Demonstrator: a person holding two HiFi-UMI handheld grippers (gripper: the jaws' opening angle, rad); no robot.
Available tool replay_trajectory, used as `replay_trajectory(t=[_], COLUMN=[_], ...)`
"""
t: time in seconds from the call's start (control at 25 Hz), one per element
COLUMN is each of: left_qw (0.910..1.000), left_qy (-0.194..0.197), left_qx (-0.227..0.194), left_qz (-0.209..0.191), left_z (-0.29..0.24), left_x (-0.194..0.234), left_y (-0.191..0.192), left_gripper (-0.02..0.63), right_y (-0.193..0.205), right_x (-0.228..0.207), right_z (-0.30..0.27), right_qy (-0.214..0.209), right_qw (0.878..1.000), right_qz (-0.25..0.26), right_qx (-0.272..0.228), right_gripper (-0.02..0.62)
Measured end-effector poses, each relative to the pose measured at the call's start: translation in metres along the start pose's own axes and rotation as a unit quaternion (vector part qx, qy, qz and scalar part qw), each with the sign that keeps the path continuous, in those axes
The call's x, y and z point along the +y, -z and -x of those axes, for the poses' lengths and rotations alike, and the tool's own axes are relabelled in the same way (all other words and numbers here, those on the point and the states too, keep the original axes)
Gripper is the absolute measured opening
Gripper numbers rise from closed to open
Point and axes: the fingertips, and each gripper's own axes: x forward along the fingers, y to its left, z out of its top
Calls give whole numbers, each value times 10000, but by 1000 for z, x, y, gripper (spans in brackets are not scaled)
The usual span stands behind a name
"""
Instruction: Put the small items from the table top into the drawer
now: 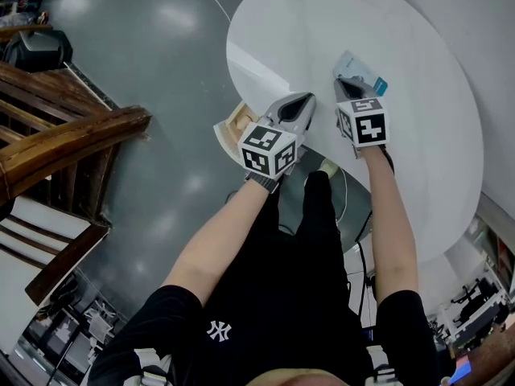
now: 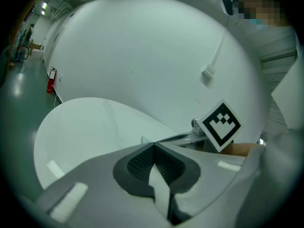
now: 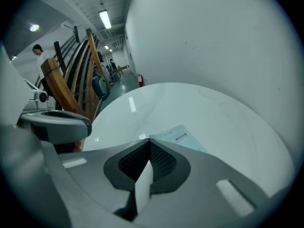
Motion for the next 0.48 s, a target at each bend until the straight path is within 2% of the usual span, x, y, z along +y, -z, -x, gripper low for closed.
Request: replay_trajectory(t=[0.28,0.48], left_qw=[9999,9998], left_qy=[2,-81], left_qx=[-99,-189], left_qz=[-39,-64], left_z=[14,31], left_x=[-10,-10], left_y=[-5,-8], left_gripper=[0,0], right_y=[-11,-11], right_x=[27,56], right_z=[45,54], right_qy=[-256,-490], right_qw=[9979,9968], right_qz=[-275,-251], right_qx=[-521,-579], right_gripper=[23,23])
